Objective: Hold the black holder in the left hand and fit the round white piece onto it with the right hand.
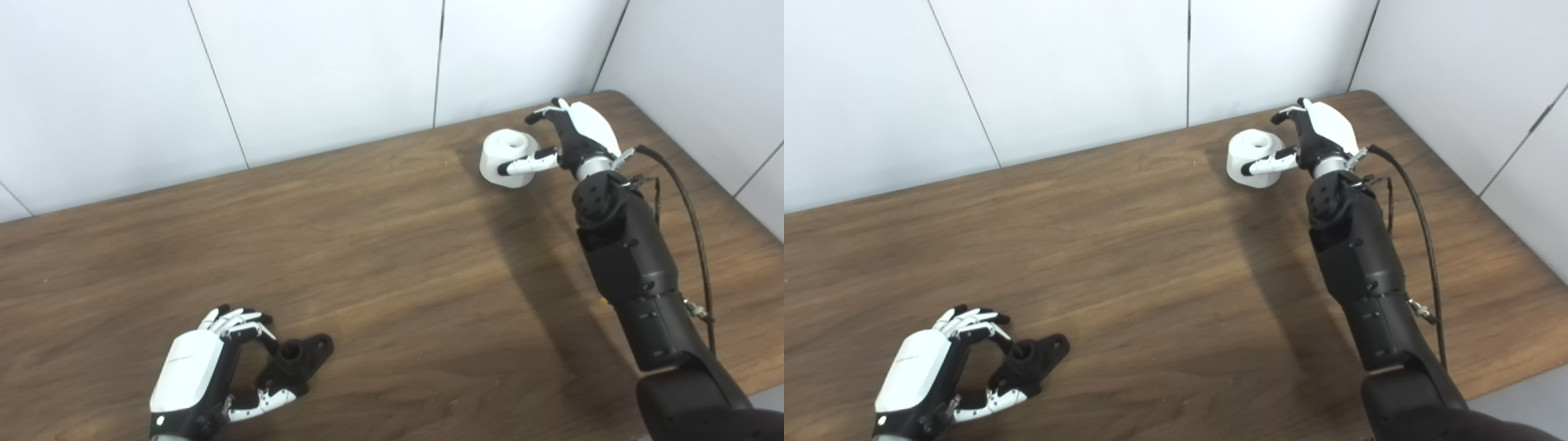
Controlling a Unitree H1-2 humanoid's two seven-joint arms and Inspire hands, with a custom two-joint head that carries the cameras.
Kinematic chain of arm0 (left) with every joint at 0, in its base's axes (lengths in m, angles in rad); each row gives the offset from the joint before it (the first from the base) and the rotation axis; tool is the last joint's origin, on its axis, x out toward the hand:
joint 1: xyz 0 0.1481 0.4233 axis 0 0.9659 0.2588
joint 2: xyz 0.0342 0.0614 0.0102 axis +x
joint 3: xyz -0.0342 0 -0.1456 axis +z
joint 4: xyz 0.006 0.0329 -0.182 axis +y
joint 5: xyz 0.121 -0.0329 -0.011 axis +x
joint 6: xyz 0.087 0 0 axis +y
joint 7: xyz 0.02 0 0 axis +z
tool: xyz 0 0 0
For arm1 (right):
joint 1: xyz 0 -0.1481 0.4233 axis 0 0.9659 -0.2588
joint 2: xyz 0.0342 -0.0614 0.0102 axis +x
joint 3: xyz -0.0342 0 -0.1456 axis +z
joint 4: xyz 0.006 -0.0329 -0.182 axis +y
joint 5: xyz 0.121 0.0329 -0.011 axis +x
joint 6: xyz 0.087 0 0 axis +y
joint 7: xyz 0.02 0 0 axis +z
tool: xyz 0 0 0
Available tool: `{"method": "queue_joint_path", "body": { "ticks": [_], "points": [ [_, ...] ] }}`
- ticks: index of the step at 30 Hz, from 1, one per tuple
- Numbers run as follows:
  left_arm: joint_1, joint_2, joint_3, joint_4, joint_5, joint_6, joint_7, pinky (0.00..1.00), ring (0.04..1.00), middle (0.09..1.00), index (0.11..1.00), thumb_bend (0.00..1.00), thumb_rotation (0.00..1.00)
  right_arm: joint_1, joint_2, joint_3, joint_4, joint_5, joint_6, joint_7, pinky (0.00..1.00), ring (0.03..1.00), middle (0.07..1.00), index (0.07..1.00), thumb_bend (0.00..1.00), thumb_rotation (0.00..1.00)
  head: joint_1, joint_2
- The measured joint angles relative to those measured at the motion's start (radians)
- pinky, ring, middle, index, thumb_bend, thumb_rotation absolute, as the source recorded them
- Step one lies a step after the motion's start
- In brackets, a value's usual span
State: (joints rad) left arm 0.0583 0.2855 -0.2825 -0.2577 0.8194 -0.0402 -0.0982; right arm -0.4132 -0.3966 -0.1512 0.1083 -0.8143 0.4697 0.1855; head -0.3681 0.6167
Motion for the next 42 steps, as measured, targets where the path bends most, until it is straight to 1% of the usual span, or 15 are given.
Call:
{"method": "queue_joint_path", "body": {
  "ticks": [11,16,20,28,31,34,42],
  "points": [
    [0.0,0.001,0.005,0.0,0.0,-0.004,-0.002,0.93,0.833,0.761,0.485,0.52,0.05,0.0,-0.007,0.01,0.014,0.008,0.0,-0.019,1.0,1.0,0.983,0.718,0.92,0.33,-0.002,0.002],
    [-0.001,0.001,0.005,0.0,0.002,-0.005,-0.002,0.92,0.833,0.76,0.485,0.52,0.05,0.002,-0.007,0.012,0.016,0.011,0.0,-0.019,1.0,1.0,0.971,0.699,0.9,0.31,0.0,0.003],
    [-0.002,0.001,0.005,0.0,0.005,-0.005,-0.004,0.93,0.833,0.76,0.485,0.52,0.05,0.003,-0.008,0.019,0.016,0.011,0.0,-0.02,1.0,1.0,0.964,0.687,0.91,0.31,0.0,0.003],
    [-0.004,0.001,0.006,0.001,0.008,-0.005,-0.006,0.93,0.835,0.762,0.485,0.52,0.05,0.015,-0.015,0.037,0.016,0.014,0.0,-0.019,1.0,1.0,0.963,0.68,0.9,0.32,0.002,0.003],
    [-0.006,0.001,0.006,0.001,0.009,-0.005,-0.009,0.93,0.837,0.763,0.485,0.52,0.05,0.016,-0.025,0.04,0.021,0.019,0.0,-0.019,1.0,1.0,0.964,0.679,0.9,0.31,0.002,0.003],
    [-0.007,0.001,0.008,0.001,0.009,-0.005,-0.014,0.93,0.837,0.763,0.485,0.52,0.05,0.016,-0.035,0.039,0.025,0.021,0.0,-0.02,1.0,1.0,0.96,0.677,0.89,0.31,0.002,0.003],
    [-0.01,0.001,0.009,0.002,0.01,-0.007,-0.018,0.93,0.835,0.762,0.485,0.52,0.05,0.016,-0.035,0.042,0.03,0.028,0.0,-0.023,1.0,1.0,0.959,0.671,0.89,0.31,0.002,0.002]
  ]
}}
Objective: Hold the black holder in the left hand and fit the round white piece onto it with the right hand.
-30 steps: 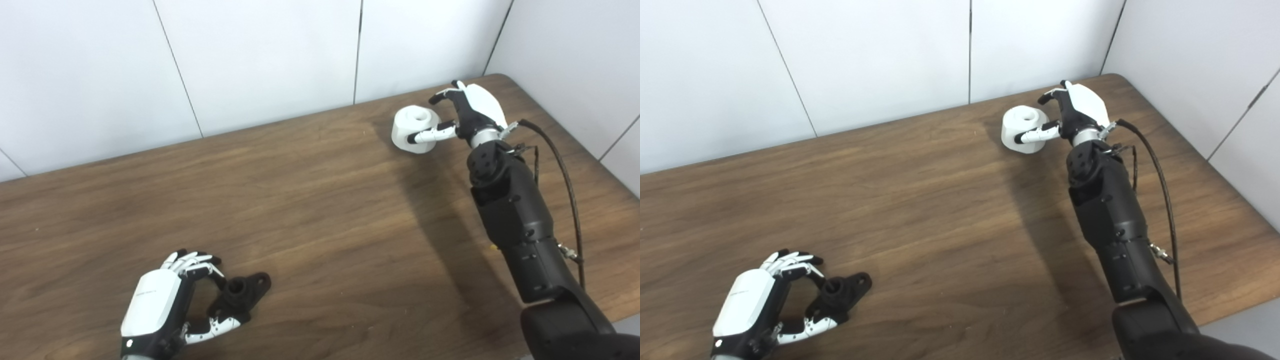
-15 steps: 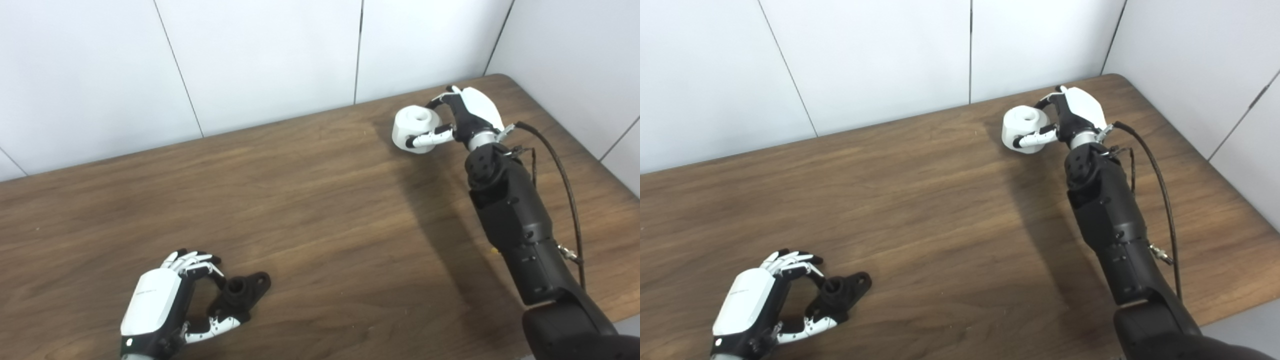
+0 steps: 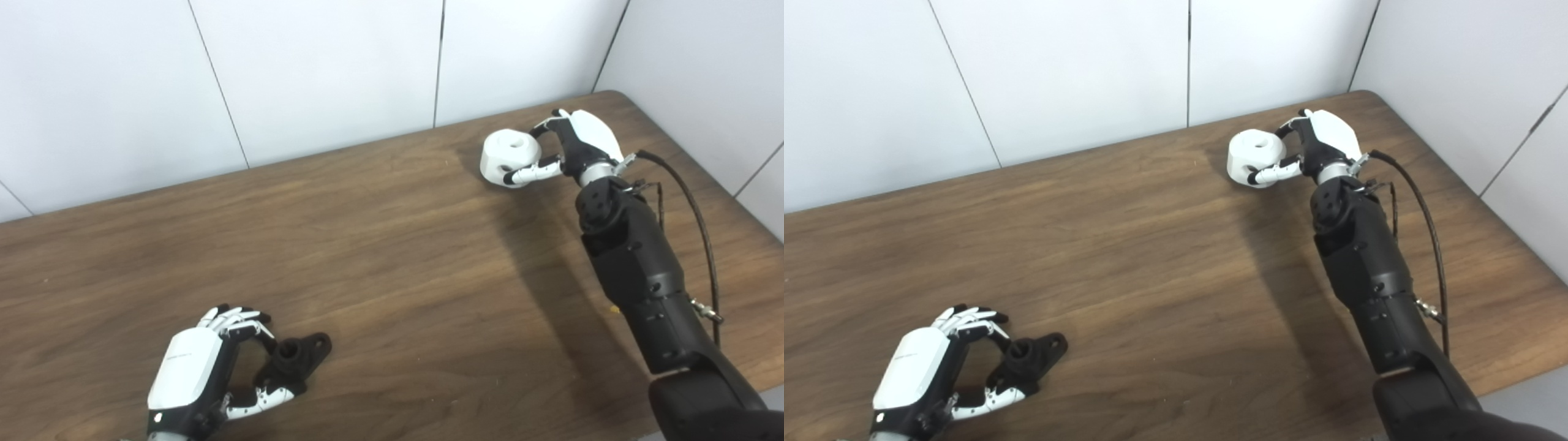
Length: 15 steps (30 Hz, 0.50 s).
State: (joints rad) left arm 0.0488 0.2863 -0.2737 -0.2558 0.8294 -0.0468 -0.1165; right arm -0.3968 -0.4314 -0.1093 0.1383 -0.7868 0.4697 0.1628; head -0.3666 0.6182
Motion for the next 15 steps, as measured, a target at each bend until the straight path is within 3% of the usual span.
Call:
{"method": "queue_joint_path", "body": {
  "ticks": [15],
  "points": [
    [-0.002,0.0,0.0,0.003,0.003,-0.005,0.001,0.92,0.833,0.758,0.485,0.52,0.05,0.0,-0.004,0.02,0.003,0.052,0.0,-0.047,1.0,1.0,0.957,0.66,0.88,0.3,0.0,-0.005]
  ]
}}
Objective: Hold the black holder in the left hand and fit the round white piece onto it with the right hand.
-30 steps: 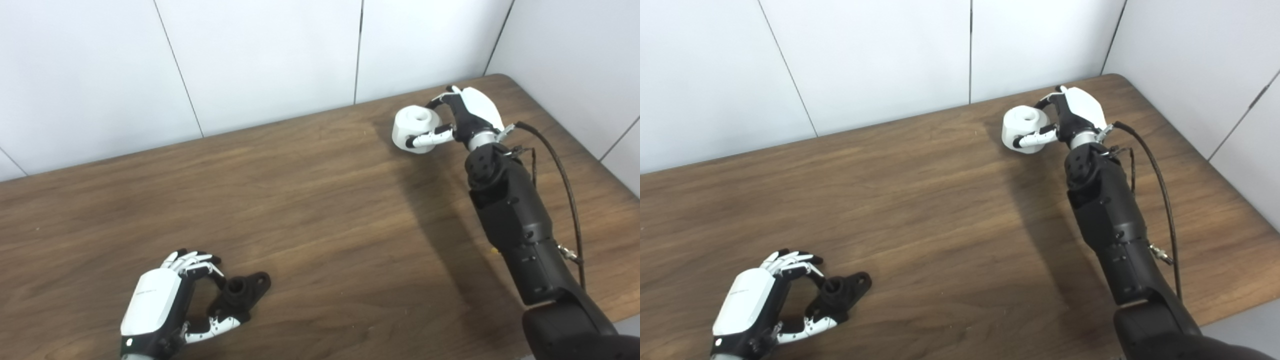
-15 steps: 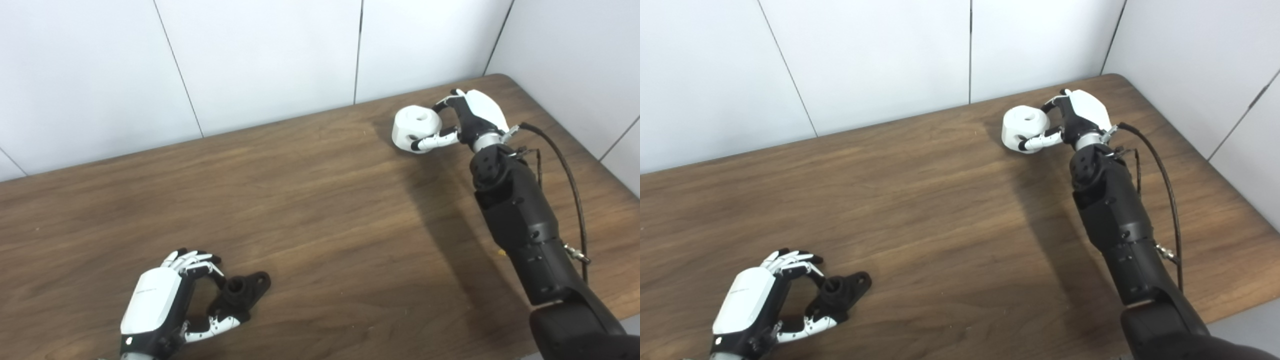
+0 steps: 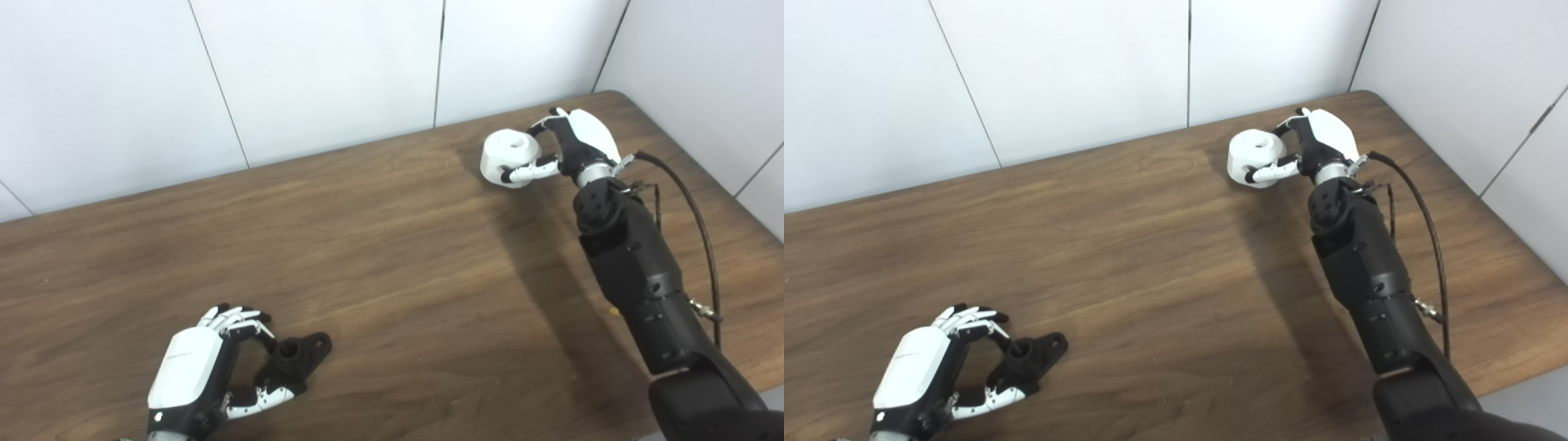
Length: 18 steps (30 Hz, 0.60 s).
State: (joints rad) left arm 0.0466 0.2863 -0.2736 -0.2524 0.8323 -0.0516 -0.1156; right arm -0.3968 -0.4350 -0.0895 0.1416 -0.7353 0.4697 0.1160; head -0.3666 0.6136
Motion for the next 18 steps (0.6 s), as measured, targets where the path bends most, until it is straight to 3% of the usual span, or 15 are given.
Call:
{"method": "queue_joint_path", "body": {
  "ticks": [13,17,18],
  "points": [
    [0.0,0.0,0.0,0.001,0.007,0.0,0.001,0.92,0.832,0.758,0.485,0.52,0.05,0.0,-0.01,0.023,0.011,0.032,0.0,-0.023,1.0,1.0,0.954,0.652,0.88,0.29,-0.002,-0.003],
    [0.0,0.0,0.0,0.001,0.011,-0.001,0.001,0.93,0.834,0.759,0.485,0.52,0.05,0.0,-0.01,0.022,0.013,0.051,0.0,-0.042,1.0,1.0,0.941,0.592,0.84,0.23,-0.002,-0.003],
    [0.0,0.0,0.0,0.001,0.011,-0.001,0.001,0.92,0.833,0.758,0.485,0.52,0.05,0.0,-0.01,0.02,0.013,0.06,-0.002,-0.047,1.0,1.0,0.932,0.53,0.66,0.18,-0.003,-0.003]
  ]
}}
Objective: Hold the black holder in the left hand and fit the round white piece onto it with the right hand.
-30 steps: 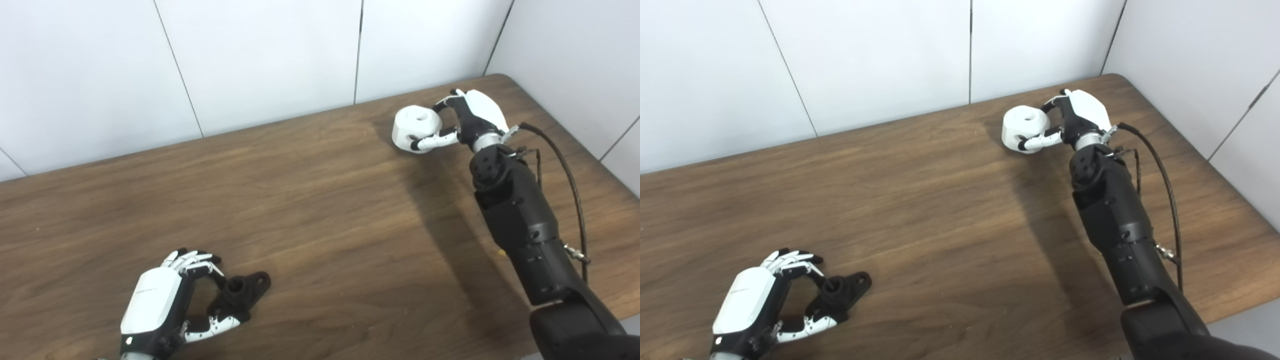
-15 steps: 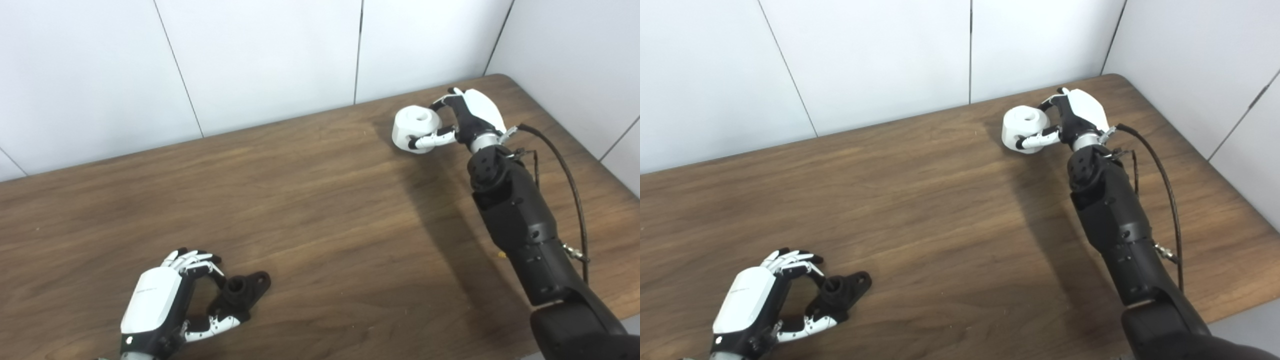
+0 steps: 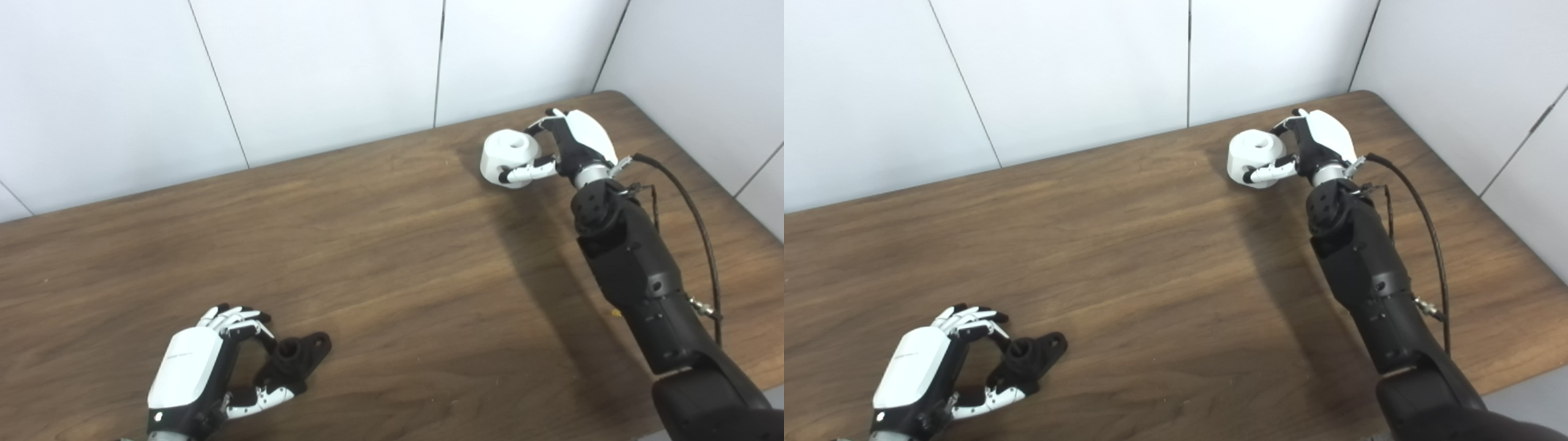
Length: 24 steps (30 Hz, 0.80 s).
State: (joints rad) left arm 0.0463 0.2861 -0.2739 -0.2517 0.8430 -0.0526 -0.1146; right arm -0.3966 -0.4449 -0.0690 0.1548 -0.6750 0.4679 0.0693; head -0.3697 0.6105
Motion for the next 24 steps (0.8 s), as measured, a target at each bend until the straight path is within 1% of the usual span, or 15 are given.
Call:
{"method": "queue_joint_path", "body": {
  "ticks": [1,2,4,7,13,19,22,24],
  "points": [
    [0.0,0.0,0.0,0.0,0.0,0.0,0.0,0.92,0.833,0.758,0.485,0.52,0.05,0.0,0.0,-0.001,0.001,0.009,-0.003,-0.01,1.0,1.0,0.923,0.509,0.59,0.16,0.0,0.0],
    [0.0,0.0,0.0,0.0,0.0,0.0,0.0,0.92,0.833,0.757,0.485,0.52,0.05,0.0,0.0,-0.002,0.004,0.017,-0.006,-0.02,1.0,1.0,0.913,0.497,0.56,0.15,0.0,0.0],
    [0.0,-0.001,0.0,0.0,0.0,0.001,0.0,0.93,0.833,0.758,0.485,0.52,0.05,0.0,0.0,-0.003,0.012,0.029,-0.018,-0.049,1.0,1.0,0.887,0.487,0.53,0.14,0.002,0.002],
    [0.0,0.0,0.001,0.0,0.0,0.001,0.0,0.93,0.831,0.756,0.485,0.52,0.05,0.002,-0.001,-0.002,0.02,0.039,-0.03,-0.075,1.0,1.0,0.871,0.485,0.52,0.13,0.002,0.002],
    [0.0,0.0,0.001,0.0,0.0,-0.001,0.001,0.92,0.827,0.753,0.485,0.52,0.05,0.003,-0.019,0.013,0.02,0.049,-0.034,-0.085,1.0,1.0,0.865,0.485,0.52,0.13,0.002,0.0],
    [0.0,-0.001,0.0,0.0,0.006,-0.002,0.004,0.91,0.822,0.751,0.485,0.52,0.05,0.009,-0.021,0.022,0.017,0.06,-0.034,-0.099,1.0,0.993,0.869,0.485,0.52,0.13,0.012,0.003],
    [0.001,-0.002,0.0,0.0,0.007,-0.002,0.005,0.92,0.827,0.754,0.485,0.52,0.05,0.025,-0.022,0.034,-0.03,0.062,-0.028,-0.087,1.0,0.973,0.87,0.486,0.52,0.13,0.018,0.005],
    [0.001,-0.002,0.0,0.0,0.007,-0.001,0.005,0.92,0.83,0.755,0.485,0.52,0.05,0.032,-0.025,0.05,-0.09,0.056,-0.011,-0.048,1.0,0.962,0.871,0.486,0.52,0.14,0.023,0.008]
  ]
}}
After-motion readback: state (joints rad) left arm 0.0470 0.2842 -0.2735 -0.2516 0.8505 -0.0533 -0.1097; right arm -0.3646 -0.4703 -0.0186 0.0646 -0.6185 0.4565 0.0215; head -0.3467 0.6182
